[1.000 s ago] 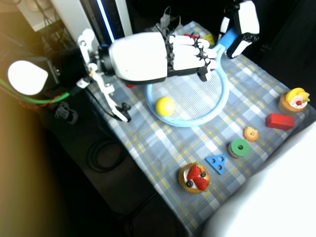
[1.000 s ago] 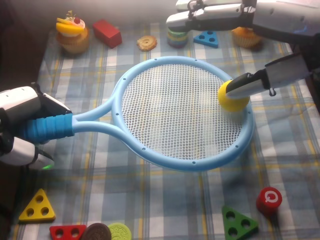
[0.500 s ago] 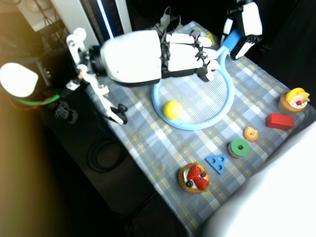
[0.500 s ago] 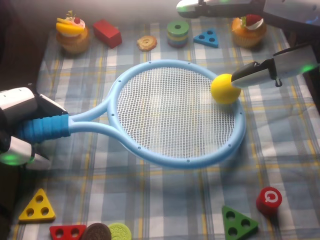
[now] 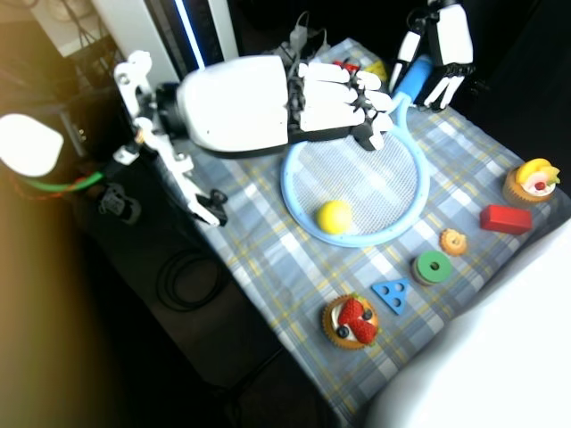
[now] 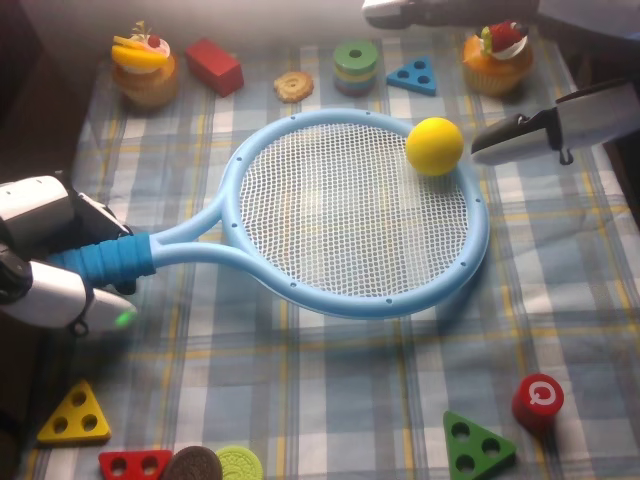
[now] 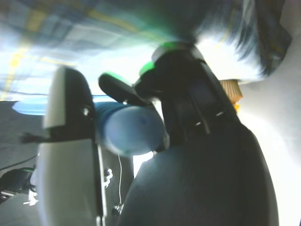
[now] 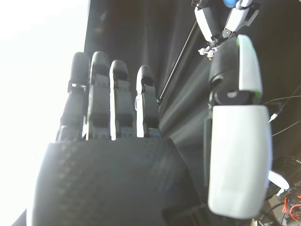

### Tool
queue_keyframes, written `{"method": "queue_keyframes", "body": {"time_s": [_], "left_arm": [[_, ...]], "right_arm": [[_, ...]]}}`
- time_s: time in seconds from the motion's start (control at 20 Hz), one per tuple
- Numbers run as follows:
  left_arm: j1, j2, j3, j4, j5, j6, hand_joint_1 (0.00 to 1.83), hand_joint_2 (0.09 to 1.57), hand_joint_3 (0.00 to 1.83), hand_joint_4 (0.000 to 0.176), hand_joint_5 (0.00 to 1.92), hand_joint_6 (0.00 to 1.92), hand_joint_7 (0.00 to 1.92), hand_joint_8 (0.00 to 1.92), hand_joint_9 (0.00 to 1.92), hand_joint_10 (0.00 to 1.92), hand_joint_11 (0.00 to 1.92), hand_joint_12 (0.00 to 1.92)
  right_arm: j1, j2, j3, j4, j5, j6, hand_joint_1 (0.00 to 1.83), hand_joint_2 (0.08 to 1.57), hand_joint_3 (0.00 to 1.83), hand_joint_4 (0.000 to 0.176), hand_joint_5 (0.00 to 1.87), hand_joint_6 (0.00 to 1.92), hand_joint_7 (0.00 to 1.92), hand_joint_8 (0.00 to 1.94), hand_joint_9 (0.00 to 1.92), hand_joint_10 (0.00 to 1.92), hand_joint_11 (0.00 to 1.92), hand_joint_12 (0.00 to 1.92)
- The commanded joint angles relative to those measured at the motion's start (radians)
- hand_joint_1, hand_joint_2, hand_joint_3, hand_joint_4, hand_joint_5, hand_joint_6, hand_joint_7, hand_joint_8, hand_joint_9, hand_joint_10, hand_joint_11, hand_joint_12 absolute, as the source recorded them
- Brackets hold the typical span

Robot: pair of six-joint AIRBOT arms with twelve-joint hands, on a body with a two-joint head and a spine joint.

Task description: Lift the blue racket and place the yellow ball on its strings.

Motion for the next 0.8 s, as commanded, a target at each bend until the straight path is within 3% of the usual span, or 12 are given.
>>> {"method": "queue_keyframes", "body": {"time_s": [0.0, 0.1, 0.15, 0.2, 0.25, 0.3, 0.45, 0.5, 0.55, 0.65, 0.7, 0.75], "left_arm": [[-0.003, 0.0, 0.007, -0.006, -0.1, -0.008, 1.13, 1.13, 0.0, 0.0, 0.94, 1.04, 0.35, 1.57, 0.33, 1.74, 0.19, 1.82], [0.005, 0.007, 0.0, -0.013, -0.114, -0.008, 1.07, 1.14, 0.0, 0.012, 0.92, 1.07, 0.44, 0.87, 0.33, 1.17, 0.12, 1.45], [0.012, 0.019, -0.011, -0.018, -0.129, -0.007, 1.07, 1.06, 0.0, 0.056, 0.77, 0.44, 0.49, 0.5, 0.34, 0.88, 0.06, 1.35], [0.016, 0.027, -0.019, -0.018, -0.134, -0.004, 0.94, 0.97, 0.0, 0.155, 0.43, 0.02, 0.37, 0.04, 0.34, 0.19, 0.0, 0.97], [0.02, 0.039, -0.028, -0.022, -0.136, 0.009, 0.94, 0.97, 0.0, 0.155, 0.43, 0.02, 0.37, 0.04, 0.34, 0.19, 0.0, 0.97], [0.034, 0.059, -0.05, -0.032, -0.157, 0.023, 0.88, 0.9, 0.0, 0.175, 0.2, 0.0, 0.15, 0.01, 0.19, 0.02, 0.0, 0.58], [0.081, 0.12, -0.108, -0.053, -0.256, 0.023, 0.8, 0.88, 0.0, 0.176, 0.09, 0.0, 0.05, 0.0, 0.11, 0.0, 0.0, 0.45], [0.102, 0.152, -0.138, -0.063, -0.305, 0.023, 0.77, 0.88, 0.0, 0.176, 0.04, 0.01, 0.01, 0.0, 0.02, 0.0, 0.0, 0.31], [0.123, 0.182, -0.171, -0.068, -0.372, 0.022, 0.76, 0.88, 0.0, 0.176, 0.01, 0.0, 0.0, 0.0, 0.0, 0.0, 0.0, 0.25], [0.165, 0.246, -0.241, -0.065, -0.551, -0.005, 0.78, 0.84, 0.0, 0.176, 0.0, 0.0, 0.0, 0.0, 0.0, 0.0, 0.0, 0.16], [0.196, 0.272, -0.259, -0.048, -0.645, -0.072, 0.73, 0.84, 0.0, 0.176, 0.0, 0.0, 0.0, 0.0, 0.02, 0.01, 0.03, 0.16], [0.216, 0.281, -0.258, -0.03, -0.712, -0.162, 0.7, 0.85, 0.0, 0.176, 0.0, 0.0, 0.0, 0.0, 0.01, 0.0, 0.01, 0.15]], "right_arm": [[0.018, 0.002, -0.002, 0.062, 0.099, -0.005, 0.79, 0.96, 0.0, 0.076, 0.3, 0.0, 0.32, 0.0, 0.36, 0.0, 0.04, 0.96], [0.018, 0.008, -0.004, 0.066, 0.099, -0.005, 0.8, 0.97, 0.0, 0.063, 0.31, 0.0, 0.33, 0.0, 0.37, 0.0, 0.06, 0.91], [0.017, 0.014, -0.008, 0.07, 0.1, -0.007, 0.8, 0.97, 0.0, 0.072, 0.31, 0.0, 0.33, 0.0, 0.37, 0.0, 0.07, 0.91], [0.017, 0.019, -0.01, 0.073, 0.1, -0.009, 0.81, 0.97, 0.0, 0.07, 0.3, 0.0, 0.32, 0.0, 0.37, 0.0, 0.07, 0.91], [0.015, 0.025, -0.015, 0.077, 0.101, -0.016, 0.81, 0.97, 0.0, 0.07, 0.3, 0.0, 0.32, 0.0, 0.37, 0.0, 0.07, 0.91], [0.008, 0.036, -0.023, 0.088, 0.101, -0.028, 0.83, 0.95, 0.0, 0.052, 0.3, 0.0, 0.32, 0.0, 0.37, 0.0, 0.05, 0.91], [-0.015, 0.062, -0.042, 0.125, 0.115, -0.051, 0.82, 0.95, 0.0, 0.042, 0.31, 0.0, 0.3, 0.0, 0.34, 0.0, 0.01, 0.9], [-0.041, 0.08, -0.056, 0.166, 0.139, -0.075, 0.8, 0.96, 0.0, 0.015, 0.32, 0.01, 0.31, 0.0, 0.35, 0.01, 0.03, 0.91], [-0.068, 0.098, -0.07, 0.209, 0.168, -0.103, 0.76, 0.96, 0.0, 0.012, 0.33, 0.0, 0.32, 0.0, 0.35, 0.0, 0.01, 0.95], [-0.138, 0.136, -0.107, 0.322, 0.243, -0.174, 0.75, 0.98, 0.0, 0.021, 0.28, 0.0, 0.31, 0.0, 0.35, 0.0, 0.0, 0.98], [-0.184, 0.151, -0.119, 0.384, 0.298, -0.187, 0.77, 0.94, 0.0, 0.063, 0.28, 0.0, 0.36, 0.0, 0.4, 0.01, 0.01, 1.09], [-0.218, 0.155, -0.126, 0.434, 0.342, -0.193, 0.78, 0.94, 0.0, 0.069, 0.29, 0.0, 0.35, 0.0, 0.37, 0.01, 0.0, 1.03]]}}
